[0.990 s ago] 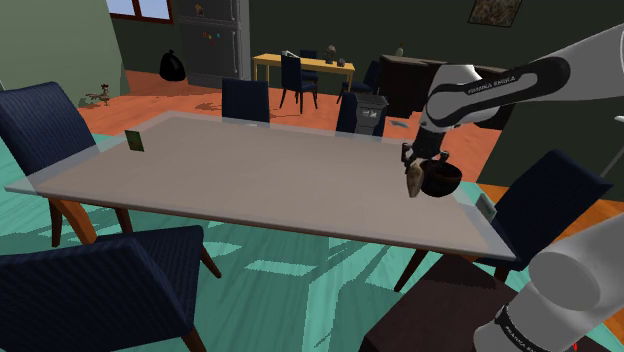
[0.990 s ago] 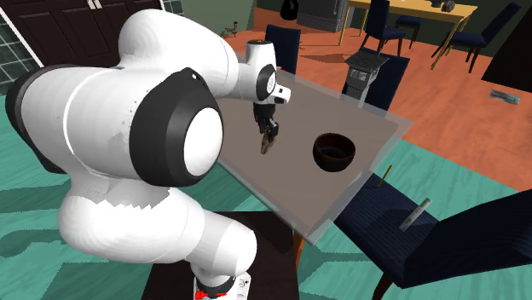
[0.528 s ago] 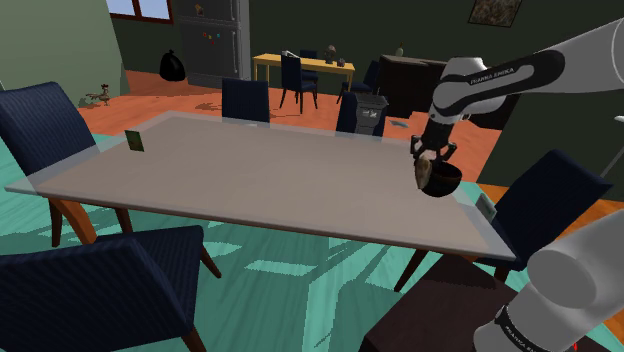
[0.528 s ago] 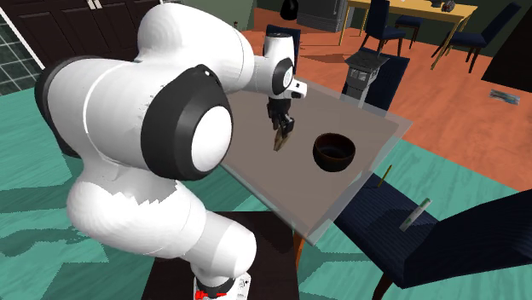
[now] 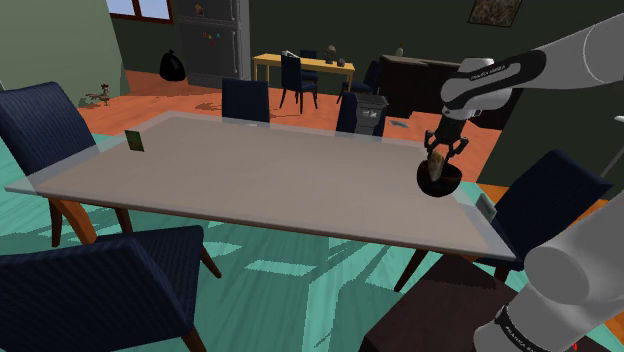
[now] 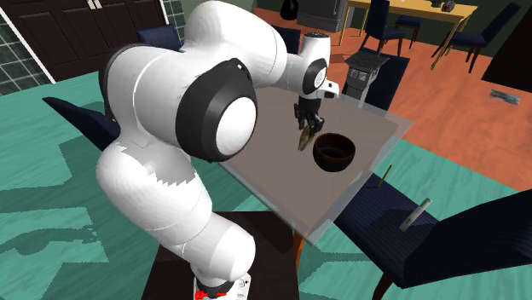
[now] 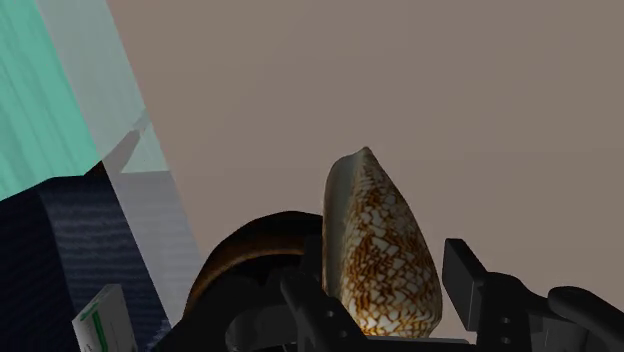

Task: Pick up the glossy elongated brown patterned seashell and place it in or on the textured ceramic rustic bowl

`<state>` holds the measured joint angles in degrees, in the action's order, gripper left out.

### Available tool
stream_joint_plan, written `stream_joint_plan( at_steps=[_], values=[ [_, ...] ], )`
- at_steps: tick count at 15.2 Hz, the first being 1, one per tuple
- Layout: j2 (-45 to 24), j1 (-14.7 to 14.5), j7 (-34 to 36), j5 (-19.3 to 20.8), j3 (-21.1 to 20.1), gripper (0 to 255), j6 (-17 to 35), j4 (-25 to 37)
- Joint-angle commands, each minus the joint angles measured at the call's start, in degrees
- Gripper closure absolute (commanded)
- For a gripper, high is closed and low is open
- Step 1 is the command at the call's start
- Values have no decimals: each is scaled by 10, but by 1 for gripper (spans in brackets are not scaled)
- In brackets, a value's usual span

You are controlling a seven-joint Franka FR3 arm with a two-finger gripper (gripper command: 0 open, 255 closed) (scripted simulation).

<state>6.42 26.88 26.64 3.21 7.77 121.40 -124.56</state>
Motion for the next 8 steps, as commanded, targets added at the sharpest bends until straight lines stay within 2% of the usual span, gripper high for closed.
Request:
stream_joint_plan(
  at_steps=[1, 7, 8],
  values=[
    [-35, 10, -29, -6, 14, 255, -6, 42],
    [-127, 43, -104, -31, 45, 255, -25, 153],
    [-129, 43, -104, -32, 45, 255, -17, 148]
  ],
)
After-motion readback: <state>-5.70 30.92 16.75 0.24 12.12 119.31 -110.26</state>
